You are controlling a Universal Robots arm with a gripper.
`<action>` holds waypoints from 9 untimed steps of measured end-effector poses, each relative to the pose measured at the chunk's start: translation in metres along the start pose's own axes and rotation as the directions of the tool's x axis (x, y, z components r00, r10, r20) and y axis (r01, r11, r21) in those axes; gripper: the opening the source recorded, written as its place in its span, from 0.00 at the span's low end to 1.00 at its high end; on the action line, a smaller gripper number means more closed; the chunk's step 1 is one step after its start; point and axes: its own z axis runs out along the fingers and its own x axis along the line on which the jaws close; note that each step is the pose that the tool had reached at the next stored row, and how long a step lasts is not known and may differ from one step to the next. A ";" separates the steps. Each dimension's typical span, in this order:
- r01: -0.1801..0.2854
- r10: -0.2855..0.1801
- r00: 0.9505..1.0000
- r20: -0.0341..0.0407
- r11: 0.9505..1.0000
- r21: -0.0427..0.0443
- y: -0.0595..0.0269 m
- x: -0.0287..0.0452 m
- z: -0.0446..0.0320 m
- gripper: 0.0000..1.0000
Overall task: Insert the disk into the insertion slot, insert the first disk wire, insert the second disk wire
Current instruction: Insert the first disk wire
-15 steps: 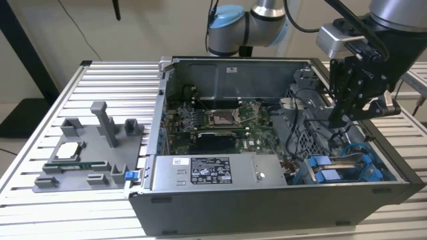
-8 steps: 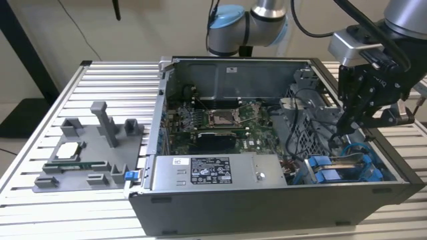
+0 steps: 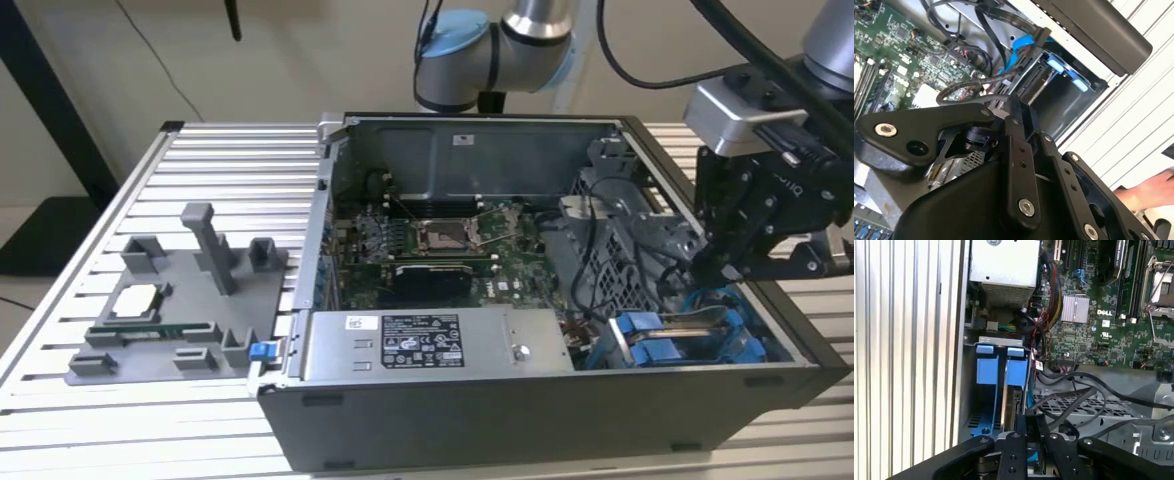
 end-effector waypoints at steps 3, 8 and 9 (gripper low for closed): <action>-0.001 0.001 1.000 0.000 1.000 -0.002 -0.0013 0.0076 0.0006 0.00; -0.003 0.003 1.000 0.000 1.000 -0.006 -0.0034 0.0149 0.0025 0.00; -0.004 0.004 1.000 0.000 1.000 -0.006 -0.0035 0.0157 0.0029 0.00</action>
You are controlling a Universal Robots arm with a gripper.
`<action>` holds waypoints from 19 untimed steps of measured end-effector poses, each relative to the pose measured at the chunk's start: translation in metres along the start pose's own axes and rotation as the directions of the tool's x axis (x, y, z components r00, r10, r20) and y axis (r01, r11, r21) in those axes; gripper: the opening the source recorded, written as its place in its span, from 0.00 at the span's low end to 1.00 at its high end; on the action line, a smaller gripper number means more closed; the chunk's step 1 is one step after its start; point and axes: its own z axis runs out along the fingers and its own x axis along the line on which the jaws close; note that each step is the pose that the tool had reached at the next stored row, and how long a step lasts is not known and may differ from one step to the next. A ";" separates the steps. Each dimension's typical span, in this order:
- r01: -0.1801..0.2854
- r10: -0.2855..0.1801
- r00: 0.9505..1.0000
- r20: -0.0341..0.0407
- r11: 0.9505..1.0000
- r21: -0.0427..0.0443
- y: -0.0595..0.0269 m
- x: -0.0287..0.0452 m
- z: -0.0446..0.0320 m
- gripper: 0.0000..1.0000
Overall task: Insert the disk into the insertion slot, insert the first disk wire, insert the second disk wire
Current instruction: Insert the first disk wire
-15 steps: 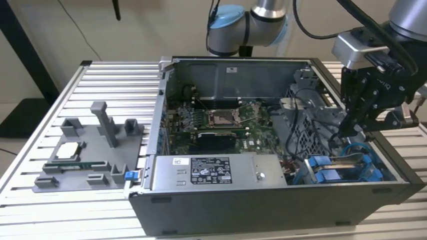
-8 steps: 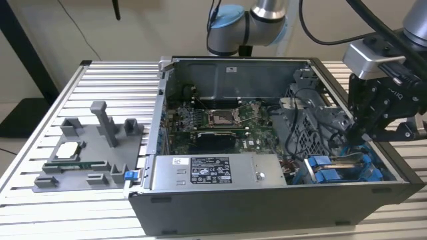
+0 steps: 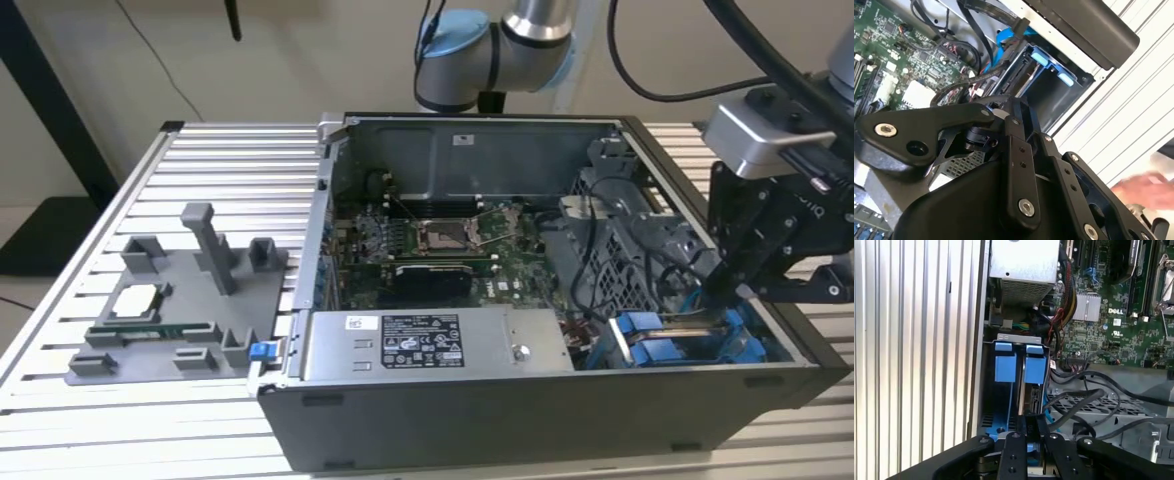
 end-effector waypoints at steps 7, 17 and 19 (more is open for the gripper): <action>-0.005 0.005 1.000 0.000 1.000 -0.001 -0.0005 0.0030 0.0022 0.00; -0.008 0.008 1.000 0.000 1.000 0.000 -0.0005 0.0033 0.0026 0.00; -0.008 0.008 1.000 0.000 1.000 0.000 -0.0005 0.0033 0.0026 0.00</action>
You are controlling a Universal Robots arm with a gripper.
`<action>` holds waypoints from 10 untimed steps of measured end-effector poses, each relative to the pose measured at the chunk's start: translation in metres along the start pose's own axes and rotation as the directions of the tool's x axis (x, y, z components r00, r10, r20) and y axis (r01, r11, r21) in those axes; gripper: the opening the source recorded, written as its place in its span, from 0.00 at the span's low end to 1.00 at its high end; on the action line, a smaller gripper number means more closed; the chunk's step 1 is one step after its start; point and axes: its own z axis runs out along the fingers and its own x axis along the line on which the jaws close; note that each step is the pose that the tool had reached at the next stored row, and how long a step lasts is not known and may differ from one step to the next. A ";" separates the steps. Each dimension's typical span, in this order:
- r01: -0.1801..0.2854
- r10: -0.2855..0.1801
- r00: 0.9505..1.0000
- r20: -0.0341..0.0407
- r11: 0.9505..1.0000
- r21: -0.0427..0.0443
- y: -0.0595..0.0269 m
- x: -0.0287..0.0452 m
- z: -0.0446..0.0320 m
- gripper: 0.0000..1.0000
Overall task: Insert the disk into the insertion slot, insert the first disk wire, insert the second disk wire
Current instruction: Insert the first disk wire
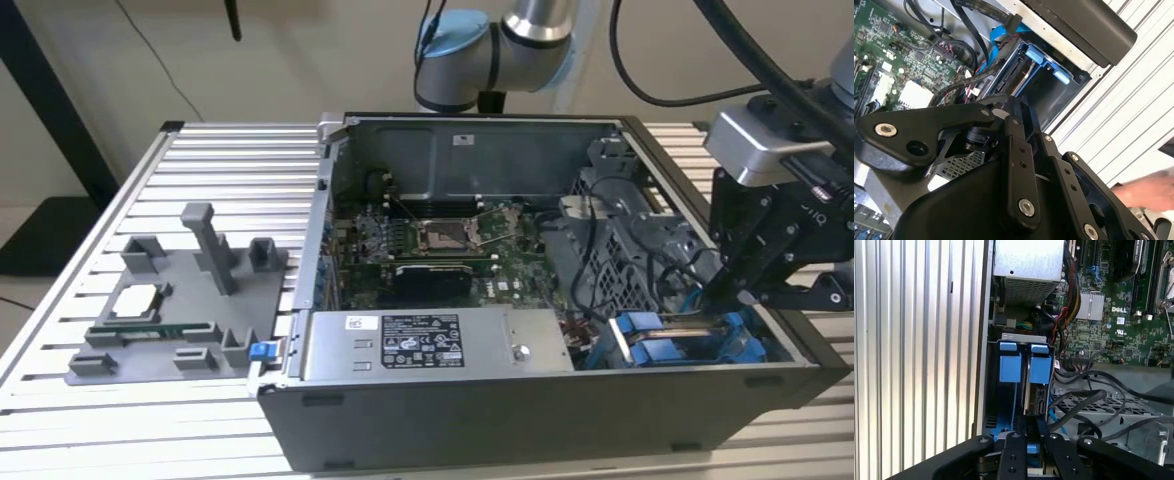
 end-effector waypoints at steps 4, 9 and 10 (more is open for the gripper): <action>-0.001 0.001 1.000 0.001 1.000 -0.011 -0.0001 0.0000 0.0001 0.00; -0.005 0.005 1.000 0.003 0.997 -0.081 -0.0014 0.0002 0.0006 0.00; -0.005 0.006 1.000 0.004 0.996 -0.089 -0.0021 0.0003 0.0010 0.00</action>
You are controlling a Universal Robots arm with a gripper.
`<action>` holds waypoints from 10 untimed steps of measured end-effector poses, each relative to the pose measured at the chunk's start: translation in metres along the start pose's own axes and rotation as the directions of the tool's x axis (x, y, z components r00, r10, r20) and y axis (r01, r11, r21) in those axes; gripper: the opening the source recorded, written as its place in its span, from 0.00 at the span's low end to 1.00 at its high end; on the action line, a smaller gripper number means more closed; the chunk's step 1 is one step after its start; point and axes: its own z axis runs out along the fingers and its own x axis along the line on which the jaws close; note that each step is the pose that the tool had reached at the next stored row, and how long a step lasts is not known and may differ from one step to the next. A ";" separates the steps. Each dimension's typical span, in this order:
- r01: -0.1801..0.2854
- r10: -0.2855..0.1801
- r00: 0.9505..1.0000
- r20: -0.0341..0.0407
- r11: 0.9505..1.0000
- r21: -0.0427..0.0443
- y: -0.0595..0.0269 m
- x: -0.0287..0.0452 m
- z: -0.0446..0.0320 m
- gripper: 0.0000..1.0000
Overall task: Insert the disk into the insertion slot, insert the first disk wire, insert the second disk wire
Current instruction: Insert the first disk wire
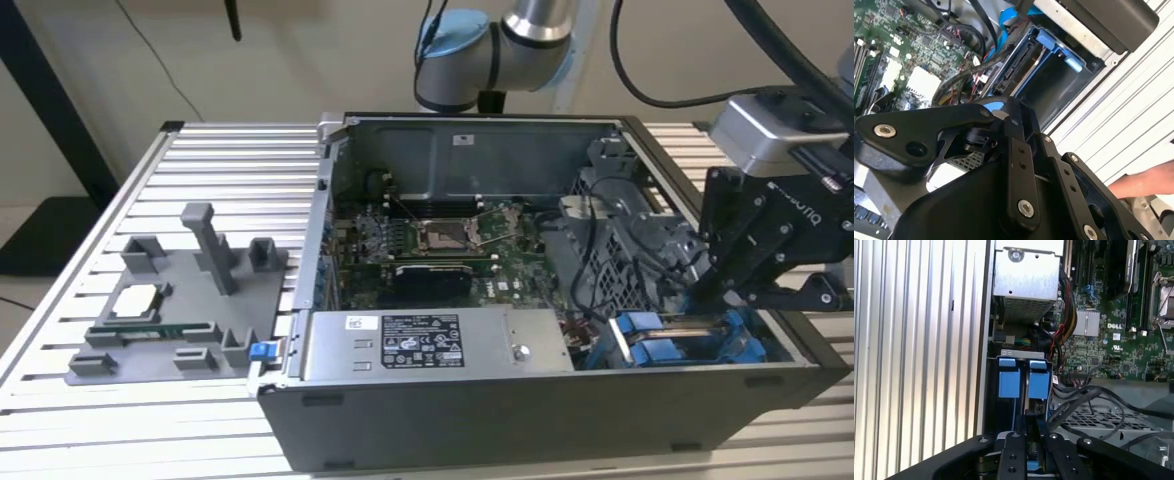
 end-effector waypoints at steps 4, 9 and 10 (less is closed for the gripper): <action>0.000 0.000 1.000 0.006 1.000 -0.005 -0.0065 0.0015 0.0006 0.00; 0.000 0.000 1.000 0.013 1.000 -0.006 -0.0136 0.0058 0.0014 0.00; 0.000 0.000 1.000 0.014 1.000 -0.006 -0.0144 0.0070 0.0015 0.00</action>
